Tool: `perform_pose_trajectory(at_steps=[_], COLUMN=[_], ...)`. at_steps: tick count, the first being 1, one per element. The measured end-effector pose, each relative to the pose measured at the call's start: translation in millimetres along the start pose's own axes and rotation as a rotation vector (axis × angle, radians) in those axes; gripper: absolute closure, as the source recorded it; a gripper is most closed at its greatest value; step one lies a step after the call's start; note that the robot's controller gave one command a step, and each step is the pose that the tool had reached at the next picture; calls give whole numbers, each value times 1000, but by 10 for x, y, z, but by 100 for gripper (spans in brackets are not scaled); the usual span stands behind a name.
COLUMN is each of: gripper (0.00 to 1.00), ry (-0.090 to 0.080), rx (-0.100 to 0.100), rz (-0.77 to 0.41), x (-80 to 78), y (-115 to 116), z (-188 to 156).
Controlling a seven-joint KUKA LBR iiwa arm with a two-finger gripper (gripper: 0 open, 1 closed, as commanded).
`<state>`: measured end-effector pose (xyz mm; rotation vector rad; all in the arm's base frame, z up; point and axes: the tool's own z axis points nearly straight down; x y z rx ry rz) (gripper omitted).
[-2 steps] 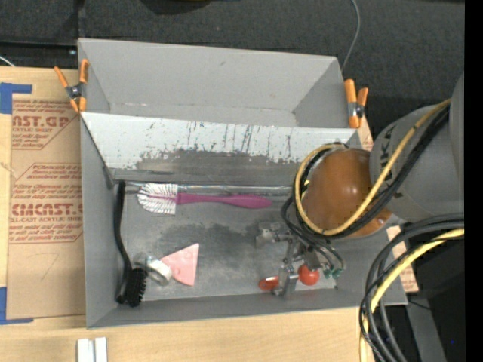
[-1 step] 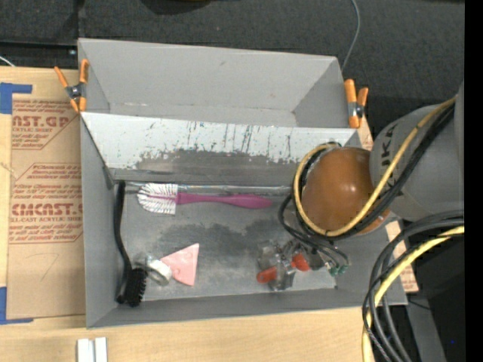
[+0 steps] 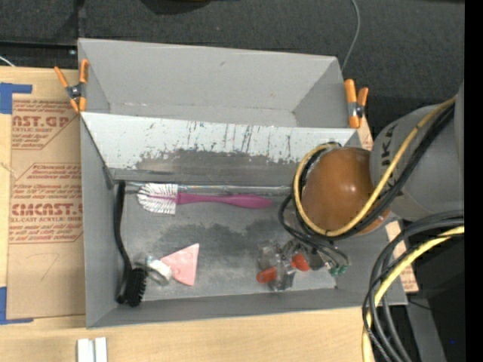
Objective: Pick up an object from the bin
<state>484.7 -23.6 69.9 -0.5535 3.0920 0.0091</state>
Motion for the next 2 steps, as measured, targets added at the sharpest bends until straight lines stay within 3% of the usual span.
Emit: perform_pose_trajectory(at_steps=[1,2], gripper=[100,100], ry=[7,2], rx=[-3,-1], rz=[0,0], x=[17,1], y=[16,11], z=[-325,-735])
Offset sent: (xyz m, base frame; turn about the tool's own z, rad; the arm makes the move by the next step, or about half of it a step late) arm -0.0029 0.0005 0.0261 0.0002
